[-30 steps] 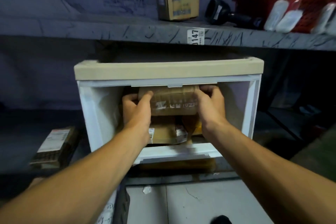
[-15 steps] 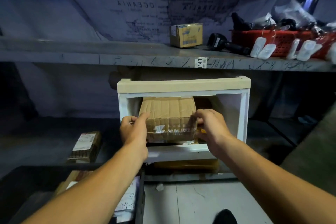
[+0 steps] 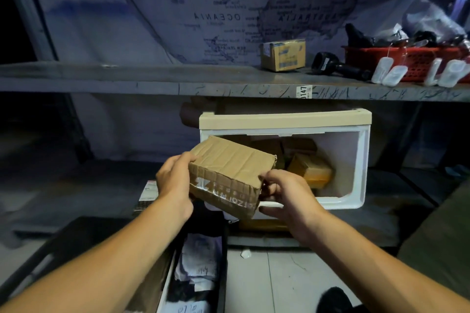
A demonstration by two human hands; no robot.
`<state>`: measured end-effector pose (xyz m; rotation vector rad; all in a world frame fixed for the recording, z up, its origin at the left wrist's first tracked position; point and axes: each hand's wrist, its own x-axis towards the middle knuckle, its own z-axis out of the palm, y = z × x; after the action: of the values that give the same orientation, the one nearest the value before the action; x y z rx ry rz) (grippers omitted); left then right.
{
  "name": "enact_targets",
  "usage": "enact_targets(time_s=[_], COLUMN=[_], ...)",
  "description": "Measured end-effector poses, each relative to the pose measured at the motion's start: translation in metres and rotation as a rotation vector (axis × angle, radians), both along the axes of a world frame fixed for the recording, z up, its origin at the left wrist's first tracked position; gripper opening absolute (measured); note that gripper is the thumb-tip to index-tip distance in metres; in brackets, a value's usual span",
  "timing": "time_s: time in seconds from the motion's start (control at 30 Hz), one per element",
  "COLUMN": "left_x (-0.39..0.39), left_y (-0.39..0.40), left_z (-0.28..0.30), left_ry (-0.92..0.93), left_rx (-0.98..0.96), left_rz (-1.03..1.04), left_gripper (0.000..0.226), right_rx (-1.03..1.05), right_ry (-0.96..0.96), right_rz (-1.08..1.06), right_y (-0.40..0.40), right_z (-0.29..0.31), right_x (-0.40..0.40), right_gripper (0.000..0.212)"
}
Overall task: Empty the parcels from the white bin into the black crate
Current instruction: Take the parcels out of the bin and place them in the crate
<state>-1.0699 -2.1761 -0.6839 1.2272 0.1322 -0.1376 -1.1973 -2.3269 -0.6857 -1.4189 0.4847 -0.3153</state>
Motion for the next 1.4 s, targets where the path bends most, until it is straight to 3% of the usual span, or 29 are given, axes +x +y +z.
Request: enact_targets(time_s=[0.3,0.47,0.63,0.73,0.8,0.9,1.03,1.27,1.37,1.4], left_x=[0.019,0.031,0.037,0.037,0.038,0.041,0.044,0.032,0.02,0.017], left_y=[0.013,0.016,0.008,0.002,-0.003,-0.009,-0.012,-0.016,-0.013,-0.011], left_z=[-0.002,0.003,0.004,-0.003,-0.006,-0.006,-0.012,-0.012,-0.014,-0.016], left_ry=[-0.022,-0.045,-0.062,-0.003,0.021,0.026,0.009,0.071,0.118,0.132], left_rx=[0.056,0.112,0.173,0.129,0.123,0.116,0.142,0.076,0.147,0.171], left_rz=[0.056,-0.01,-0.201,-0.272,-0.301,-0.316,-0.37,-0.508,-0.607,-0.642], left_gripper=[0.021,0.017,0.011,0.027,0.033,0.031,0.02,0.028,0.035,0.049], right_rx=[-0.174,-0.137,0.004,0.13,0.191,0.225,0.218,0.149,0.176,0.208], right_ry=[0.044,0.117,0.217,0.17,0.149,0.142,0.175,0.194,0.14,0.123], right_rz=[-0.193,-0.006,0.237,0.382,0.421,0.429,0.417,0.228,0.094,0.037], right_y=[-0.016,-0.024,-0.032,-0.035,-0.04,-0.046,-0.047,-0.044,-0.046,-0.046], right_z=[-0.005,-0.012,-0.018,-0.023,-0.023,-0.022,-0.027,-0.02,-0.021,-0.022], right_x=[0.011,0.017,0.027,0.033,0.037,0.043,0.047,0.037,0.035,0.035], right_gripper=[0.024,0.038,0.074,0.057,0.062,0.078,0.076,0.048,0.051,0.054])
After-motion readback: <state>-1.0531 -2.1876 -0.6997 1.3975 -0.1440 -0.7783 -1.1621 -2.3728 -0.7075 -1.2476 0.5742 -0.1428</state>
